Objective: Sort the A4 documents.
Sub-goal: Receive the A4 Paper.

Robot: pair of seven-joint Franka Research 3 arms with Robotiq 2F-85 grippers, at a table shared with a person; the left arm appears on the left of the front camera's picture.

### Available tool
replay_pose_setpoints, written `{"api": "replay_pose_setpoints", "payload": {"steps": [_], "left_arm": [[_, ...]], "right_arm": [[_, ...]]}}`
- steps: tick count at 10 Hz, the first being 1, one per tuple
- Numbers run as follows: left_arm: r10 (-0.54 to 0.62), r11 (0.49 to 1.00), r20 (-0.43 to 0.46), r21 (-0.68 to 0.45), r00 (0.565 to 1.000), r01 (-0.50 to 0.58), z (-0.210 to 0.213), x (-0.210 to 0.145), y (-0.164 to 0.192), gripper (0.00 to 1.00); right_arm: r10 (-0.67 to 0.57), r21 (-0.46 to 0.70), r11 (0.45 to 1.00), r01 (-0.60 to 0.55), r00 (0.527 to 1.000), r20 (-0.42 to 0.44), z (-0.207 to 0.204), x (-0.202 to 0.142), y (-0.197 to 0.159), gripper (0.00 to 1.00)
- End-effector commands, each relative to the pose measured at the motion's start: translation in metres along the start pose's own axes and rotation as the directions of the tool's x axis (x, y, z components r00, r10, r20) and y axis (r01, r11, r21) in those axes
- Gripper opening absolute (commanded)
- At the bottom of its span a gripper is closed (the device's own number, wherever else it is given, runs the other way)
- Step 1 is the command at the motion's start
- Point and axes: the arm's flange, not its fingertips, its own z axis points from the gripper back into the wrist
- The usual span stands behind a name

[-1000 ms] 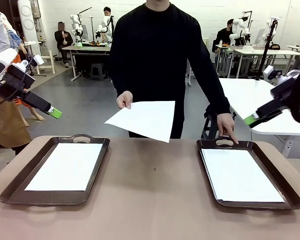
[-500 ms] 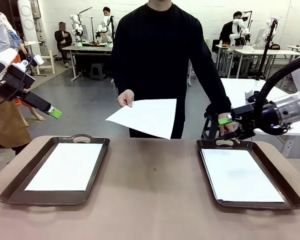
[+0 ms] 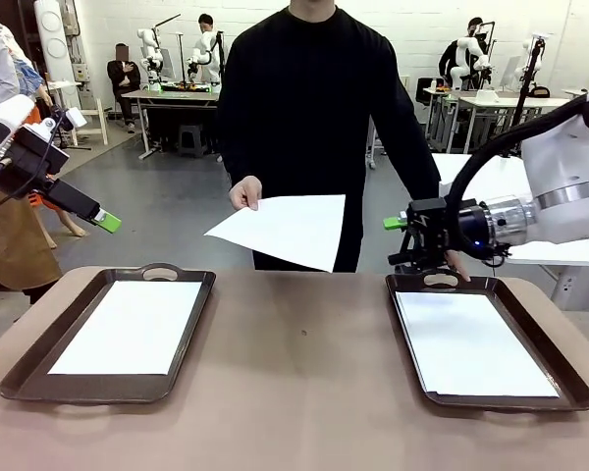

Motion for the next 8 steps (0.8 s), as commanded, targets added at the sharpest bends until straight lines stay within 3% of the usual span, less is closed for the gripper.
{"api": "replay_pose_setpoints", "payload": {"steps": [1,5,8], "left_arm": [[-0.005,1.000,-0.001,0.000,1.000,0.005,0.000,0.000,0.000,1.00],[-0.005,1.000,-0.001,0.000,1.000,0.005,0.000,0.000,0.000,1.00],[-0.005,1.000,-0.001,0.000,1.000,0.005,0.000,0.000,0.000,1.00]], "right_arm": [[-0.018,0.073,0.997,0.019,1.000,-0.008,-0.014,0.015,0.009,1.00],[-0.072,0.138,0.987,0.084,0.993,-0.092,-0.068,0.014,0.011,1.00],[-0.085,0.151,0.984,0.093,0.994,-0.063,-0.089,0.012,0.007,1.00]]}}
